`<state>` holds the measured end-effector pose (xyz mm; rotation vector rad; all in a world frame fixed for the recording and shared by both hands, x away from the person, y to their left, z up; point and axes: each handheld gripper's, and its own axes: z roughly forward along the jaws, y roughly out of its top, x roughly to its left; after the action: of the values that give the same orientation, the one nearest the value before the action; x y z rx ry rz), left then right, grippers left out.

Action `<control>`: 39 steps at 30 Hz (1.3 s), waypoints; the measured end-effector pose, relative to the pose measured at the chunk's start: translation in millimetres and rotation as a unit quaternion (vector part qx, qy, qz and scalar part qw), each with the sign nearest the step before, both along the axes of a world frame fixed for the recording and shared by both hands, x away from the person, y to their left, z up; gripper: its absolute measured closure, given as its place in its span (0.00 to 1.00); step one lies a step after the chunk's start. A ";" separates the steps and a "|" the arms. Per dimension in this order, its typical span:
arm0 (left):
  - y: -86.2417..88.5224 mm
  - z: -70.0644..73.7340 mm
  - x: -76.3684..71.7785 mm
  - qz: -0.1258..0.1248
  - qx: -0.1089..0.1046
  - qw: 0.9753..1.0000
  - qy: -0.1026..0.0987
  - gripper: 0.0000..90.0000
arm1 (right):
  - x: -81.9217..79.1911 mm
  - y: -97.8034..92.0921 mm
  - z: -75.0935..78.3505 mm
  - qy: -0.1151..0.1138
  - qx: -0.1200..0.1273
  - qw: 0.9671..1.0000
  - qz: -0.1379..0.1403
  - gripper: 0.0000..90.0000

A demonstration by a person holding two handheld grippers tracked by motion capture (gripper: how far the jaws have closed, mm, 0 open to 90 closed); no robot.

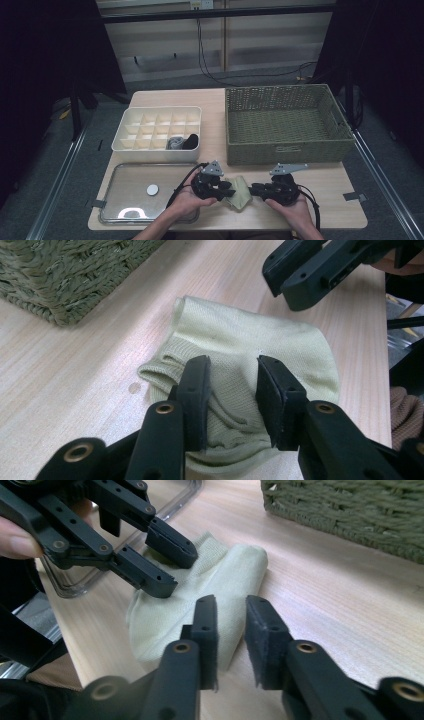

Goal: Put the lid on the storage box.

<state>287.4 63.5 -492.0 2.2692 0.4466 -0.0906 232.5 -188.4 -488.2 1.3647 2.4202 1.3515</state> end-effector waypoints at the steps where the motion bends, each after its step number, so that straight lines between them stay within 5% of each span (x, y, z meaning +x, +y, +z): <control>1: -1.0 -1.0 -1.4 0.001 0.001 1.000 -0.004 0.73 | 0.2 0.5 -0.6 0.002 0.001 1.000 0.002 0.82; 16: 1.1 -4.0 -4.2 0.001 -0.006 1.000 -0.013 0.74 | 0.3 11.0 -13.2 0.027 -0.021 0.999 0.002 0.70; 27: 1.9 -4.2 -3.7 -0.002 -0.002 1.000 -0.016 0.75 | 0.1 14.7 -14.9 0.032 -0.008 0.999 0.006 0.93; 32: 1.0 -4.4 -3.5 0.001 -0.002 1.000 -0.011 0.75 | -0.1 12.8 -10.2 0.022 0.009 1.000 0.003 0.95; 35: -5.8 -5.5 -5.6 0.000 -0.004 1.000 -0.026 0.76 | -0.1 11.4 -5.7 0.012 0.017 1.000 0.002 0.95; 39: -8.7 -6.1 -3.0 -0.003 -0.009 1.000 -0.012 0.76 | -0.4 6.7 -0.8 0.005 0.030 1.000 -0.006 0.96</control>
<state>284.4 54.8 -498.2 2.2518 0.4243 -0.0690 232.0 -181.6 -489.0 1.4008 2.3913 1.4288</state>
